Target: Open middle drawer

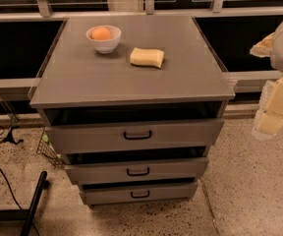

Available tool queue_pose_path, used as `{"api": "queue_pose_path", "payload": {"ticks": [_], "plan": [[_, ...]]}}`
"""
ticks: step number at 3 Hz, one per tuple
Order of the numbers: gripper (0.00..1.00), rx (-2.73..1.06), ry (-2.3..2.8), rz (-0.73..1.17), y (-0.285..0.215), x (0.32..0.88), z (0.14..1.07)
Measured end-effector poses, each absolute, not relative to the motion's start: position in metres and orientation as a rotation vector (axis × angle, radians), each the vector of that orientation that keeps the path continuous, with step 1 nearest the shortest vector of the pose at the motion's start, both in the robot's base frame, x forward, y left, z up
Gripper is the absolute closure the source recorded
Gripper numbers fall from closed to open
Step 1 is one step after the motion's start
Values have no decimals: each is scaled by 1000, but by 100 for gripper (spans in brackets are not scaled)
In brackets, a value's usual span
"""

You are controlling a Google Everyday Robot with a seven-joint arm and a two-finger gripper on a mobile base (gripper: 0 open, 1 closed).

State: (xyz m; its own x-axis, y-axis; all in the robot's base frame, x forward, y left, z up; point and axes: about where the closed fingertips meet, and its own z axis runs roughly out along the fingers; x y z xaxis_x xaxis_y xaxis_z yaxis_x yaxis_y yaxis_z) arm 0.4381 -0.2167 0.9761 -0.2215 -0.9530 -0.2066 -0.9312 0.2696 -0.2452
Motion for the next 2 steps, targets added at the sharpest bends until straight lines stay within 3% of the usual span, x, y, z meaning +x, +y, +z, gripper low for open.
{"api": "queue_pose_path", "payload": {"ticks": [2], "plan": [[0, -1707, 2222, -81, -213, 439, 964]]}}
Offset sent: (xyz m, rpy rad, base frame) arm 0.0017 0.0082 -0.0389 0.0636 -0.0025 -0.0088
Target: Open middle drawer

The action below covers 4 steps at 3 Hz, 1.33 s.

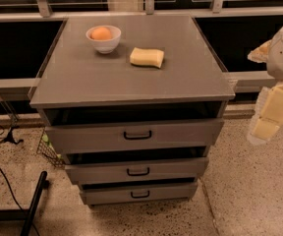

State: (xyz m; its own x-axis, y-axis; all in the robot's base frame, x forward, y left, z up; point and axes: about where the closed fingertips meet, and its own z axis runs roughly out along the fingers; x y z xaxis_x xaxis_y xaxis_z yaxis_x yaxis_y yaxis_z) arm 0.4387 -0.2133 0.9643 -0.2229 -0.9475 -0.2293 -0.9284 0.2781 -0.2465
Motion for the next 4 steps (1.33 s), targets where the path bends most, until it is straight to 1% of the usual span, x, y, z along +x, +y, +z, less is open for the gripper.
{"api": "queue_pose_path", "payload": {"ticks": [2, 4], "plan": [[0, -1651, 2179, 25, -195, 441, 894], [0, -1610, 2213, 118, -175, 443, 783]]}}
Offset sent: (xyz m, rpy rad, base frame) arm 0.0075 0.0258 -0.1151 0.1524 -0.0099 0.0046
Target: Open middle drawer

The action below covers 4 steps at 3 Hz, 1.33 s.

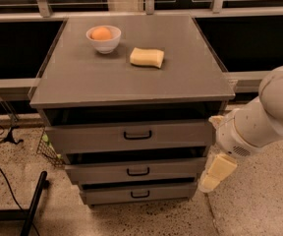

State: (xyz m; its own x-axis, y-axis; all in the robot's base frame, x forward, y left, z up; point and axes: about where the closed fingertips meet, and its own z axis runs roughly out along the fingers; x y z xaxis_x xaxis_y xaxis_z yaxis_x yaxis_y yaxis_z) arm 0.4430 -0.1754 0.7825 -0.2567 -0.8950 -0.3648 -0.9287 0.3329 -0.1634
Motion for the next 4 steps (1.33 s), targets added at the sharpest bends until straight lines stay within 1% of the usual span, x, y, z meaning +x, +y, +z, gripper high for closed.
{"api": "queue_pose_path", "payload": {"ticks": [1, 2, 4], "plan": [[0, -1610, 2213, 118, -175, 443, 782], [0, -1605, 2257, 220, -173, 432, 736], [0, -1565, 2270, 320, -167, 420, 649]]}}
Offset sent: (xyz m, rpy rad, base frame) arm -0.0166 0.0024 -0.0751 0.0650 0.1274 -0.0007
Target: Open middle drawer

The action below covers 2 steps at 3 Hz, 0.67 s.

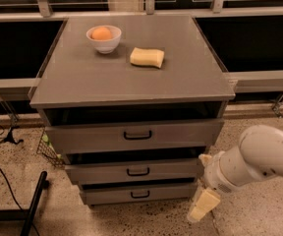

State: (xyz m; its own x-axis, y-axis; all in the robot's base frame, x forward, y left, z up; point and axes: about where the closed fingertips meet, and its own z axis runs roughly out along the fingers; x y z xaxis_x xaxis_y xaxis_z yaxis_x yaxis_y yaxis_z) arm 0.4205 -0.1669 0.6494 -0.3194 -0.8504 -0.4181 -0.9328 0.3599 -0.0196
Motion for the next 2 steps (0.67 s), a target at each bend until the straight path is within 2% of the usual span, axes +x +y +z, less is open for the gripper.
{"api": "queue_pose_path", "payload": {"ticks": [1, 2], "plan": [[0, -1602, 2180, 277, -160, 415, 603], [0, -1555, 2142, 217, -159, 434, 608]]}}
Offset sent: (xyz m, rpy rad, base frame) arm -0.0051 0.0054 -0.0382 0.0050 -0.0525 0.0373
